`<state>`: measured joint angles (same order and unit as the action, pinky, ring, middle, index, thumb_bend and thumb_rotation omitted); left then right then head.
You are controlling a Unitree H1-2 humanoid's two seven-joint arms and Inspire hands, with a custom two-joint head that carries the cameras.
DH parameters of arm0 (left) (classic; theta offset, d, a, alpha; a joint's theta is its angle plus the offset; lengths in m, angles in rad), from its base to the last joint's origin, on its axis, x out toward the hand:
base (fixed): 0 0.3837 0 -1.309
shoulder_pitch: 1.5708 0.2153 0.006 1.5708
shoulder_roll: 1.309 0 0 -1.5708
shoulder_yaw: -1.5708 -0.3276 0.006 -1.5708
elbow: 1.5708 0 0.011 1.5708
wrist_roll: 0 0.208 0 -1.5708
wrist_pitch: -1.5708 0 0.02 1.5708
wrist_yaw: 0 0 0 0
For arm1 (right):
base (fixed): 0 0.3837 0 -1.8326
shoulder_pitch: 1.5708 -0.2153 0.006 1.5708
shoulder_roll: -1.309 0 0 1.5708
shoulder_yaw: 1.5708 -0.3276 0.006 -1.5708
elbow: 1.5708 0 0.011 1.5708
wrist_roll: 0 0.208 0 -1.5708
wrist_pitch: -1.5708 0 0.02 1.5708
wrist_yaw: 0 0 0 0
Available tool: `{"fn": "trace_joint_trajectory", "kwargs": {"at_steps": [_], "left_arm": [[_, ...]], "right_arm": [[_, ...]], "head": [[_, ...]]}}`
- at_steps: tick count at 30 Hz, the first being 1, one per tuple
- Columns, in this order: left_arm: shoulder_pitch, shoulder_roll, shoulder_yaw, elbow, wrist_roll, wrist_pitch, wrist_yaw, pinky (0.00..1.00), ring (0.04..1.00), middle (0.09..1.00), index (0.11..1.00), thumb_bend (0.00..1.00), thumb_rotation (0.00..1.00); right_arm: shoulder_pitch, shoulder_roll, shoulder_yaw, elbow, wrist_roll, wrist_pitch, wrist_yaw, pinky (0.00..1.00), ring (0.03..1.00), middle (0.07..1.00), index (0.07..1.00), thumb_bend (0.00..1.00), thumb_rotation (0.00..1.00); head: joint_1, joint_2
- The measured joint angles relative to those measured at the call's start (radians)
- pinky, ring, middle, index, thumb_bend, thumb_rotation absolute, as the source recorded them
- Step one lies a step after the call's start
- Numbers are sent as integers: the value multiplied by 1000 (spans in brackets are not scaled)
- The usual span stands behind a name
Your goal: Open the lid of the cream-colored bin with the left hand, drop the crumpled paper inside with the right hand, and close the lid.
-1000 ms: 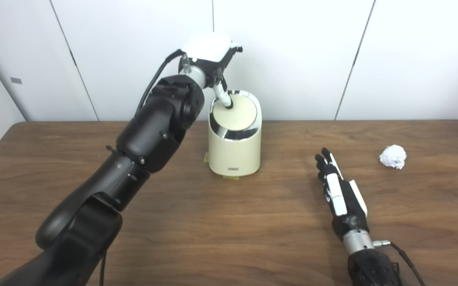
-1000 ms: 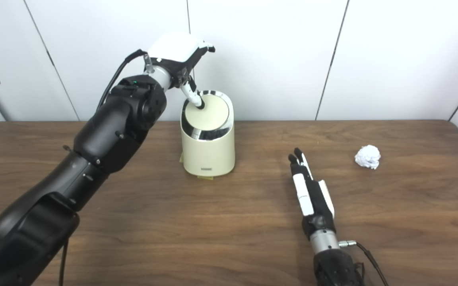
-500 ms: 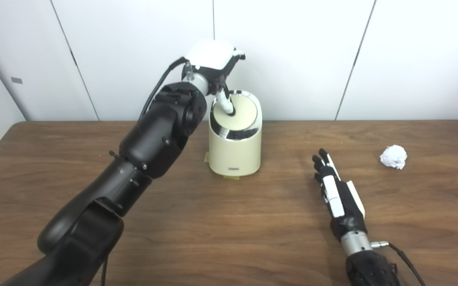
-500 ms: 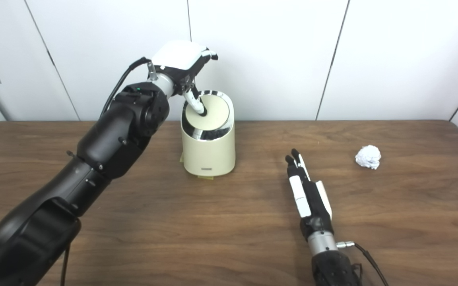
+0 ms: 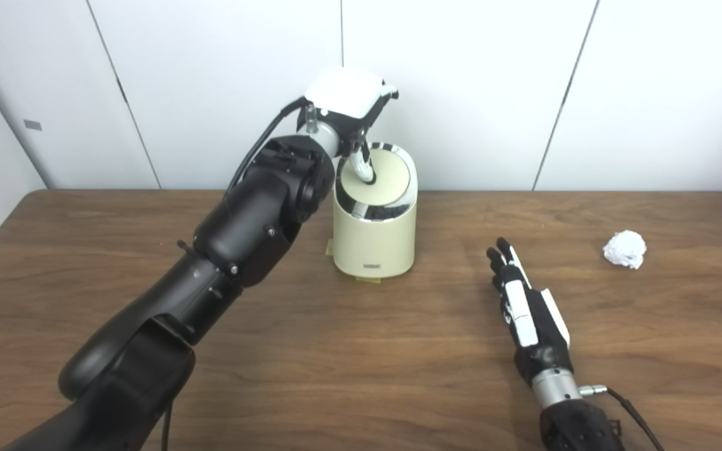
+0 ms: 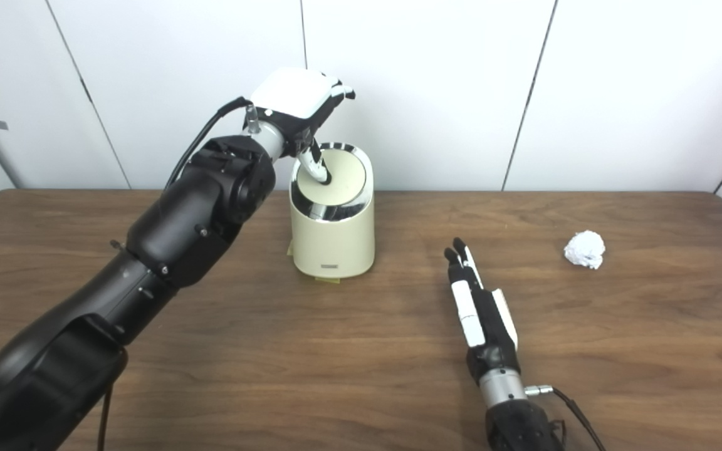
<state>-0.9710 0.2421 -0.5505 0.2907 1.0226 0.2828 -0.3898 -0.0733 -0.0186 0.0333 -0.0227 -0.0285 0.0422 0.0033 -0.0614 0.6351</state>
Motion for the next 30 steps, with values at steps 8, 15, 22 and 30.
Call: {"fn": "trace_joint_trajectory", "kwargs": {"at_steps": [8, 15, 22, 30], "left_arm": [[18, -10, -11, 0, 7, -16, 26, 968, 978, 959, 931, 993, 101], [19, -9, -9, -3, 12, -19, 23, 980, 986, 960, 937, 981, 102], [22, -9, 29, -30, -5, 15, -42, 938, 967, 958, 941, 958, 131], [33, -10, 107, -135, -83, 106, -173, 769, 915, 945, 912, 960, 124]], "right_arm": [[0, -3, 0, 0, 0, 3, 3, 994, 991, 972, 1000, 589, 1000], [0, -5, -4, 2, 3, 3, 3, 994, 987, 965, 1000, 610, 1000], [-5, -5, -7, 12, 3, -5, 2, 989, 988, 960, 1000, 612, 1000], [-20, -4, -15, 28, 7, -8, 1, 988, 986, 961, 1000, 604, 1000]], "head": [[-3, 5], [5, 6], [6, 2], [9, -5]]}}
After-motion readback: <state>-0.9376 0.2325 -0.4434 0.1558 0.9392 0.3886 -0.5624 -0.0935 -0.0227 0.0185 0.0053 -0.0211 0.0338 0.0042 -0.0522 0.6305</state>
